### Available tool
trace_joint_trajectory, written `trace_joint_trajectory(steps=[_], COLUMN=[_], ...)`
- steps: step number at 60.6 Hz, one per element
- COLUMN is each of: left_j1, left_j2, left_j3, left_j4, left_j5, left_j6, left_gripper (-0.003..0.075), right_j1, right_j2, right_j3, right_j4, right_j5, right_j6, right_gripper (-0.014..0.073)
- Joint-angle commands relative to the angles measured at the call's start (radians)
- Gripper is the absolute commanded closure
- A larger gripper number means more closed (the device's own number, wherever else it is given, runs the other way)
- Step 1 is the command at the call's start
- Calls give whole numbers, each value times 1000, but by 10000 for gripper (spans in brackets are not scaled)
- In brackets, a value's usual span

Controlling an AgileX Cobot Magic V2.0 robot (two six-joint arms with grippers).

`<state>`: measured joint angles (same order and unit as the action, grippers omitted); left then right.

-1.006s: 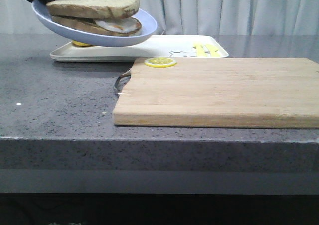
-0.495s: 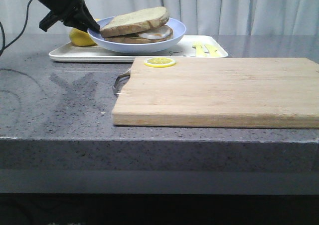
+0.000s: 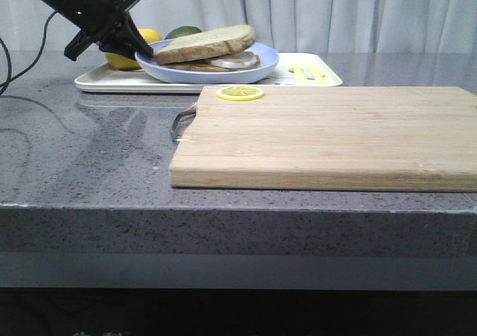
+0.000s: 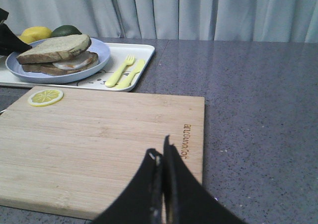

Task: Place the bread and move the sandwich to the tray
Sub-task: 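Lift the plate with the left gripper and carry it onto the white tray, then set the plate down on the tray and release with the left gripper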

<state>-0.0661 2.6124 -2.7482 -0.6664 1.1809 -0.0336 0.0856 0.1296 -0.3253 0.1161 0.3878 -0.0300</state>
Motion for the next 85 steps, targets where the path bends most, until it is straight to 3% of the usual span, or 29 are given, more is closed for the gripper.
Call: trace_joint_trajectory(steps=[1, 7, 17, 24, 35, 50, 65, 73, 85], left_j1=[-1, 4, 19, 26, 17, 17, -28, -75, -169], left_j2=[-83, -91, -112, -114, -127, -153, -272, -348, -500], left_j3=[-36, -38, -118, -248, -298, -298, -290, -202, 220], left_j4=[-66, -69, -69, -69, -74, -51, 275, 394, 666], left_j5=[-36, -26, 6, 50, 73, 73, 75, 75, 75], left_j6=[-13, -11, -11, -11, -5, 4, 17, 17, 17], left_gripper=[426, 310, 303, 401, 738, 739, 739, 739, 739], right_j1=[-5, -5, -5, -5, -5, -5, -5, -5, -4], right_j2=[9, 9, 9, 9, 9, 9, 9, 9, 9], right_j3=[-27, -27, -27, -27, -27, -27, -27, -27, -27], right_j4=[-6, -6, -6, -6, -6, -6, -6, -6, -5], right_j5=[-77, -77, -76, -76, -76, -70, -62, -61, -62], right_j6=[0, 0, 0, 0, 0, 0, 0, 0, 0], right_gripper=[662, 662, 662, 662, 662, 662, 662, 662, 662])
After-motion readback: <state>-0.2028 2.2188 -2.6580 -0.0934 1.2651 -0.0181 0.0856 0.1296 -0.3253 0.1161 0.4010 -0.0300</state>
